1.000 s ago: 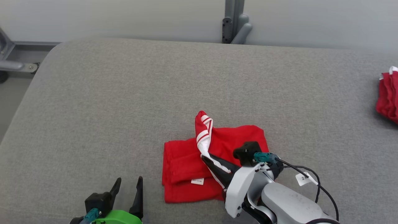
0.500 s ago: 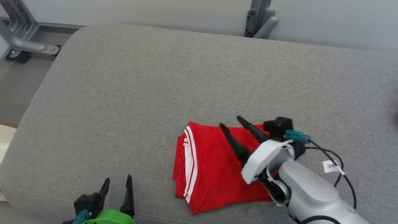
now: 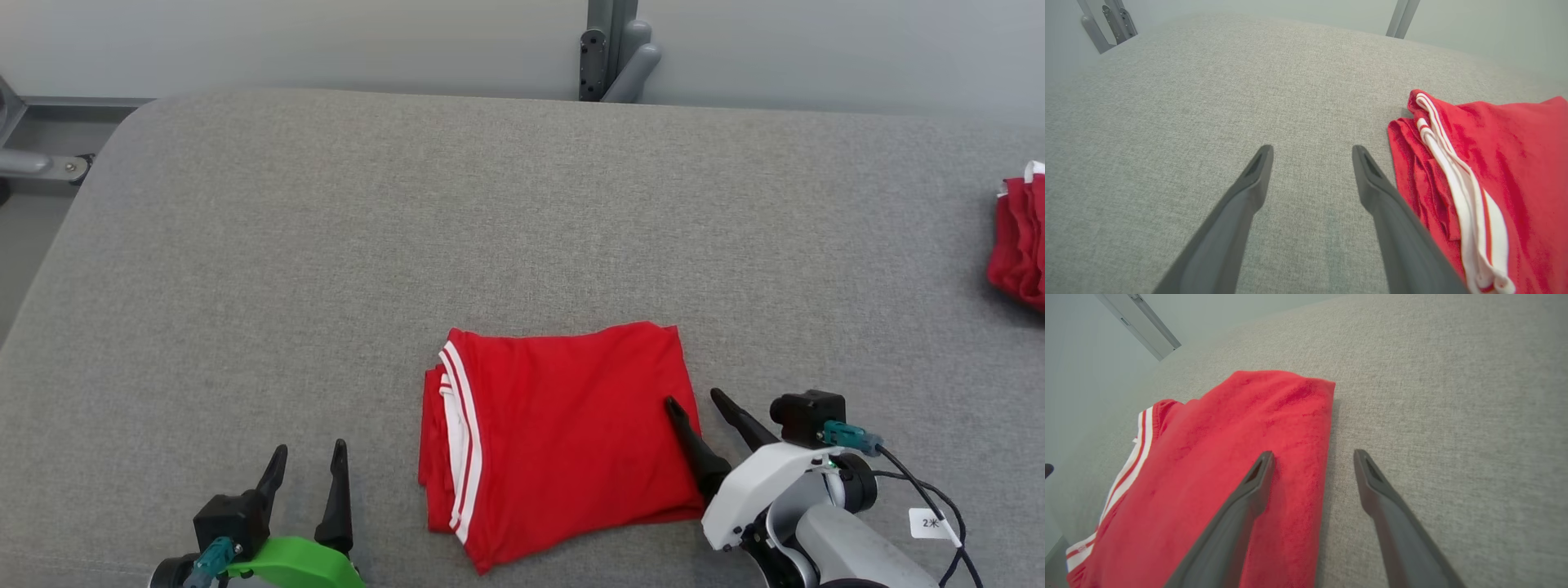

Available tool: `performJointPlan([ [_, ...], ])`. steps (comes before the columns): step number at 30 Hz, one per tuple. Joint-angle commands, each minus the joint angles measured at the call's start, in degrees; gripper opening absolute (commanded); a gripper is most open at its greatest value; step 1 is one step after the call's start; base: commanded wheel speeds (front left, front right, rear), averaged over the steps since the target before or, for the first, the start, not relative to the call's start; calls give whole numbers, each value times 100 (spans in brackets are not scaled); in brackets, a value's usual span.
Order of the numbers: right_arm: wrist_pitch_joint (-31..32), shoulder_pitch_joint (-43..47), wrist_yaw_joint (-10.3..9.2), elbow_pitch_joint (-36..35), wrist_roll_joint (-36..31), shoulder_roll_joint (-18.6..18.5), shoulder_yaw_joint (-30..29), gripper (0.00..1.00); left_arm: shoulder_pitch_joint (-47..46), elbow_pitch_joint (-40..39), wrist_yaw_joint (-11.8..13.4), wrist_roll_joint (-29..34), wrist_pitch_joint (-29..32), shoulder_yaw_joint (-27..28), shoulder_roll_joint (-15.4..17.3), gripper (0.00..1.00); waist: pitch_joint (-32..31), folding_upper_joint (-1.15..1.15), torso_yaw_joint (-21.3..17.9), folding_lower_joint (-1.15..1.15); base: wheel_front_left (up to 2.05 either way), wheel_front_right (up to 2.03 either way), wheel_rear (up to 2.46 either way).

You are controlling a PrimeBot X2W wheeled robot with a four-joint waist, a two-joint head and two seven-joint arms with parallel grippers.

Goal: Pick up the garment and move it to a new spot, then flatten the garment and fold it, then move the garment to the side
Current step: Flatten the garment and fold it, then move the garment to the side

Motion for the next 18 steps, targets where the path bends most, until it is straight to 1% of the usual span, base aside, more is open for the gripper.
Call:
performJointPlan([
  [1, -13, -49, -2, 79, 37, 0, -22, 100, -76, -31, -2, 63, 5, -12, 20, 100, 38, 0, 95, 0, 0, 0, 0],
  [6, -12, -240, -2, 632, 125, 165, 111, 100, -97, -49, -49, 137, 5, -89, 19, 100, 77, 0, 328, 0, 0, 0, 0],
  [7, -11, -261, -2, 728, 149, 191, 157, 65, -99, -47, -56, 146, 5, -107, 19, 100, 74, 0, 368, 0, 0, 0, 0],
  [8, -4, -296, -2, 767, 154, 211, 188, 0, -100, -46, -58, 153, 5, -117, 19, 100, 70, 0, 398, 0, 0, 0, 0],
  [10, -4, -344, -2, 824, 133, 219, 240, 0, -81, -44, -71, 170, 5, -119, 19, 100, 48, 0, 421, 0, 0, 0, 0],
  [12, -6, -397, -2, 802, 108, 192, 168, 0, -29, -55, -75, 197, 5, -103, 18, 100, 0, 0, 396, 0, 0, 0, 0],
  [18, -14, -361, -5, 685, 5, 122, -127, 0, 77, -58, -95, 254, 5, -65, 18, 100, -171, 0, 87, 0, 0, 0, 0],
])
